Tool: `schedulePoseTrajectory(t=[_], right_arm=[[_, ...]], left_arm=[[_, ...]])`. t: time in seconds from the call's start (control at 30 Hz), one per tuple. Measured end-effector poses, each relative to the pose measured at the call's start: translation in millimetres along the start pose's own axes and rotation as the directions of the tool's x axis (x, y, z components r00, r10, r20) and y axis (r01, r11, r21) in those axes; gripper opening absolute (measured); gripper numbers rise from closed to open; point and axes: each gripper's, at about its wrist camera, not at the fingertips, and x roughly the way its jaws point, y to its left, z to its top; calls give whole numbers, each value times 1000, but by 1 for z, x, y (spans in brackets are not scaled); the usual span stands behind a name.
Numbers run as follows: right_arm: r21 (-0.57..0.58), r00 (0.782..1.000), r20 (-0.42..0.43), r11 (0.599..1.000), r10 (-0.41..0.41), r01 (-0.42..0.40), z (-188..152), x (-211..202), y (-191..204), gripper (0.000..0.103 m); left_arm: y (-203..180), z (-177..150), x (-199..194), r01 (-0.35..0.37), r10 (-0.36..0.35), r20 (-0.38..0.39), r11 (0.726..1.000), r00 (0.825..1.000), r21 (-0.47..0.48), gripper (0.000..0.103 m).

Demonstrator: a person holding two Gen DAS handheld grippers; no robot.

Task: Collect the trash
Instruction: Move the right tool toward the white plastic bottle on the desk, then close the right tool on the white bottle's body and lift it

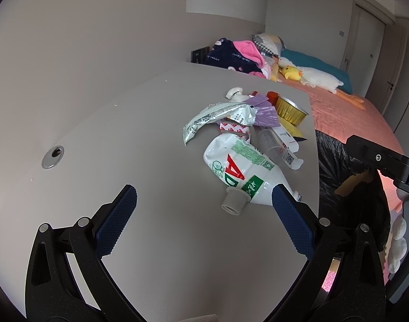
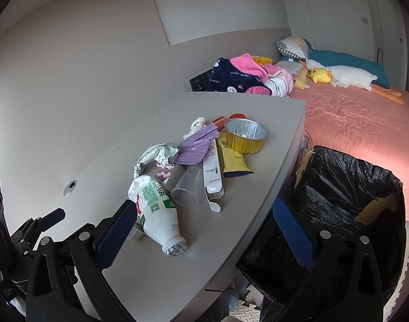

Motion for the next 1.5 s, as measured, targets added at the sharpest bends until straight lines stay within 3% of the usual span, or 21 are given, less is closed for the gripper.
schedulePoseTrajectory(t=[1.1, 1.4, 1.5], right_arm=[[-3, 1000, -19, 1000, 1, -1, -4, 5, -3, 101], [21, 998, -39, 998, 54, -53, -8, 20, -9, 101], [17, 997, -45, 998, 68, -67, -7, 25, -8, 101]], left_arm=[[-5, -6, 4, 24, -24, 3, 999, 1000, 27, 97], [-9, -13, 25, 31, -29, -36, 997, 999, 64, 97], [-8, -14, 34, 28, -24, -56, 997, 998, 66, 90]])
